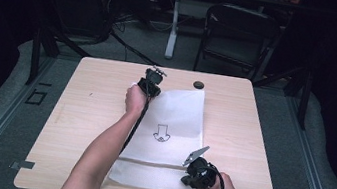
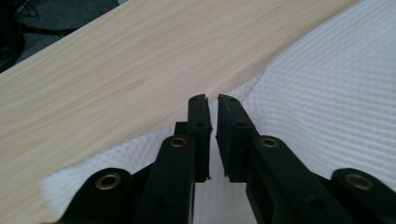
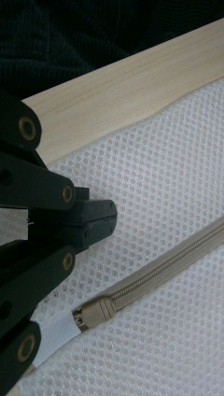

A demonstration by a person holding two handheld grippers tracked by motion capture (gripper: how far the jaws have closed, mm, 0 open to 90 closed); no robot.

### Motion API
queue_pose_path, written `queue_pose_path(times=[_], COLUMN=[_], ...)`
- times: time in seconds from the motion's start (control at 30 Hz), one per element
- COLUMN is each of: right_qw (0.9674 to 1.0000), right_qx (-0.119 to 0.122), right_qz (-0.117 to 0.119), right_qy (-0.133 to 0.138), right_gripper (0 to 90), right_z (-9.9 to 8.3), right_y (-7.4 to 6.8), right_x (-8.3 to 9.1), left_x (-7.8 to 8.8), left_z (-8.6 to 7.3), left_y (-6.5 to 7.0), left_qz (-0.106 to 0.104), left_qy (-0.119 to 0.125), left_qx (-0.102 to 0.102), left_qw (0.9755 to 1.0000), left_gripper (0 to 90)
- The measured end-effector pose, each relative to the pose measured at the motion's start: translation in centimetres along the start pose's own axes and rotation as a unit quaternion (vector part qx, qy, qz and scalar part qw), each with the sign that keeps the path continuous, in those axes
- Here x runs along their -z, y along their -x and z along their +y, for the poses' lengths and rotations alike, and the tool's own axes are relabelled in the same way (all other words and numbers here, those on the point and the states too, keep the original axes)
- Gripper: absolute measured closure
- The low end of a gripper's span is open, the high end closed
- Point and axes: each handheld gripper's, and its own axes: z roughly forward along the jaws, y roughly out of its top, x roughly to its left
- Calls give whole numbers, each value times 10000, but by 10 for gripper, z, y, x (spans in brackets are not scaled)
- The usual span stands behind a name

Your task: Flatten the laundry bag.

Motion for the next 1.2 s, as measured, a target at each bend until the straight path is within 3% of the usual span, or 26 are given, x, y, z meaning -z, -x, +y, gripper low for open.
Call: queue_pose_path(times=[0.03, 0.07, 0.13, 0.17, 0.27, 0.37, 0.4, 0.43, 0.6, 0.8, 0.87, 1.03, 1.2], right_qw=[9999, 10000, 10000, 9999, 9998, 10000, 9993, 9998, 9992, 9986, 9983, 9981, 9975], right_qx=[74, -59, -26, -118, -145, -2, -190, -80, -176, -235, -304, -338, -422], right_qz=[10, 9, -1, 54, 55, -32, 58, 14, -57, -265, -222, -285, -304], right_qy=[-85, 63, -17, 109, 123, 36, 303, 197, 348, 388, 445, 435, 482], right_gripper=[900, 900, 900, 900, 900, 900, 899, 869, 709, 466, 398, 288, 245], right_z=[1, -1, 0, -1, -1, 1, 0, 1, -2, -3, -5, -9, -13], right_y=[1, 0, 1, 0, 0, 2, 1, 3, 9, 12, 14, 18, 23], right_x=[1, -1, 1, -1, -1, 4, 4, 9, 24, 34, 37, 43, 46], left_x=[1, 2, 5, 7, 14, 20, 22, 25, 33, 43, 46, 55, 67], left_z=[0, 0, 0, 0, -2, -6, -7, -9, -20, -35, -40, -54, -67], left_y=[-2, -3, -6, -7, -7, -4, -3, -2, 2, 12, 16, 29, 44], left_qz=[-18, -72, -213, -297, -516, -652, -698, -735, -951, -1203, -1305, -1519, -1704], left_qy=[25, 43, 99, 135, 190, 205, 222, 236, 270, 326, 361, 420, 491], left_qx=[26, 50, 80, 91, 104, 40, -9, -29, -128, -339, -394, -595, -876], left_qw=[10000, 10000, 9997, 9994, 9984, 9977, 9973, 9970, 9950, 9916, 9900, 9857, 9802], left_gripper=[795, 779, 722, 690, 563, 438, 402, 377, 243, 159, 154, 144, 137])
